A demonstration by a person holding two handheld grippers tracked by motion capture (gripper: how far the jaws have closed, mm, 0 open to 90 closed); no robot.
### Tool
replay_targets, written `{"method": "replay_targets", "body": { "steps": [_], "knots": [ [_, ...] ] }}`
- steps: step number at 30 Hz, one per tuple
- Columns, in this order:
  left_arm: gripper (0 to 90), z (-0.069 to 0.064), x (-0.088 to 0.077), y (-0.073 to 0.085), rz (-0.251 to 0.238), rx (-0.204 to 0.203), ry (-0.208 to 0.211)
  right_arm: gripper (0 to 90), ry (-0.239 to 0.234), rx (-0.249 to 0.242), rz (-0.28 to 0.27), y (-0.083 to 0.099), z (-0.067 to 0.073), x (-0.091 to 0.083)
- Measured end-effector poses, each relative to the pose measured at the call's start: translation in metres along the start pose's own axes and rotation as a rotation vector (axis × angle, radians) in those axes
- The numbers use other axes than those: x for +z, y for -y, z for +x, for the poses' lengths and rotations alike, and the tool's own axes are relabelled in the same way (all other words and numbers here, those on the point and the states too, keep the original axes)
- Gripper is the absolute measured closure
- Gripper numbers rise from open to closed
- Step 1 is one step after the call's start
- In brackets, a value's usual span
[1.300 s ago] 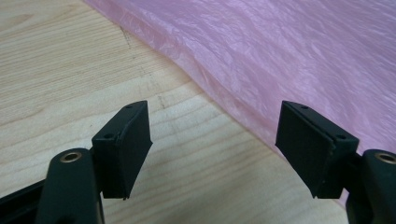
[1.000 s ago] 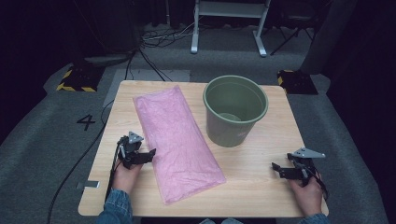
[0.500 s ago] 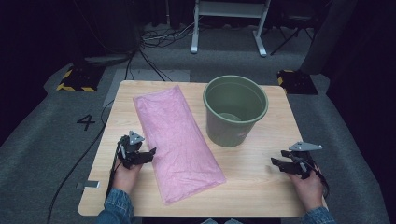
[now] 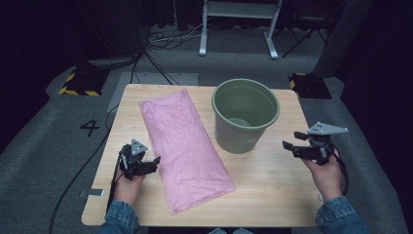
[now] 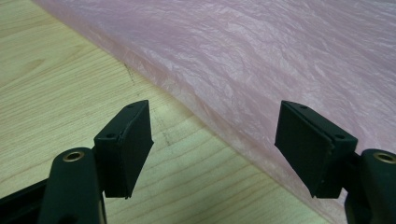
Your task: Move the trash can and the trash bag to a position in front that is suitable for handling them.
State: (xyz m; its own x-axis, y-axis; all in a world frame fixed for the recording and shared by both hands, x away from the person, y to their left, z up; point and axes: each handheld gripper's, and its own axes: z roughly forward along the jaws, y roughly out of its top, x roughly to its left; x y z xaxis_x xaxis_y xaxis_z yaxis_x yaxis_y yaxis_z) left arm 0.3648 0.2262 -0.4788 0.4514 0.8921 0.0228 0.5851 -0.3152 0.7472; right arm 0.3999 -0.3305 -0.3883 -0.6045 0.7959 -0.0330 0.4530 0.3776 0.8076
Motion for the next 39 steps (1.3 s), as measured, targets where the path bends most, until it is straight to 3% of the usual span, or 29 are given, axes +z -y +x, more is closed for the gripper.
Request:
{"method": "replay_targets", "body": {
  "steps": [1, 4, 9, 13, 18, 22, 26, 28, 30, 34, 36, 39],
  "knots": [
    [27.1, 0.000, -0.001, 0.001, 0.000, -0.001, -0.002, 34.6, 0.000, 0.000, 0.000, 0.000, 0.000, 0.000],
    [27.1, 0.001, -0.005, 0.005, 0.000, -0.002, -0.003, 34.3, -0.006, -0.012, -0.059, -0.030, -0.002, -0.005],
    [27.4, 0.004, -0.014, 0.013, 0.005, -0.013, -0.014, 33.3, 0.007, -0.025, -0.110, -0.056, -0.002, -0.008],
    [27.5, 0.007, -0.019, 0.019, 0.000, -0.027, -0.019, 33.2, -0.020, -0.011, -0.153, -0.082, -0.004, -0.006],
    [27.7, 0.008, -0.023, 0.022, -0.002, -0.034, -0.023, 33.1, -0.030, -0.019, -0.143, -0.104, -0.006, 0.007],
    [27.9, 0.010, -0.022, 0.021, 0.001, -0.040, -0.020, 33.3, -0.035, -0.026, -0.143, -0.110, -0.009, 0.020],
    [28.0, 0.009, -0.018, 0.019, 0.004, -0.030, -0.013, 34.0, 0.003, -0.009, -0.078, -0.113, -0.016, 0.039],
    [27.9, 0.008, -0.017, 0.018, 0.010, -0.025, -0.009, 34.0, 0.008, -0.001, -0.071, -0.112, -0.018, 0.042],
    [27.9, 0.008, -0.015, 0.017, 0.011, -0.020, -0.007, 34.1, 0.000, 0.022, -0.055, -0.107, -0.020, 0.050],
    [27.8, 0.008, -0.015, 0.017, 0.011, -0.017, -0.005, 33.3, 0.000, 0.022, -0.011, -0.102, -0.021, 0.062],
    [27.8, 0.008, -0.015, 0.017, 0.011, -0.019, -0.006, 33.9, -0.021, 0.032, -0.016, -0.102, -0.023, 0.065],
    [27.8, 0.009, -0.015, 0.018, 0.022, -0.022, -0.010, 37.6, -0.029, 0.007, -0.010, -0.103, -0.021, 0.066]
  ]
}}
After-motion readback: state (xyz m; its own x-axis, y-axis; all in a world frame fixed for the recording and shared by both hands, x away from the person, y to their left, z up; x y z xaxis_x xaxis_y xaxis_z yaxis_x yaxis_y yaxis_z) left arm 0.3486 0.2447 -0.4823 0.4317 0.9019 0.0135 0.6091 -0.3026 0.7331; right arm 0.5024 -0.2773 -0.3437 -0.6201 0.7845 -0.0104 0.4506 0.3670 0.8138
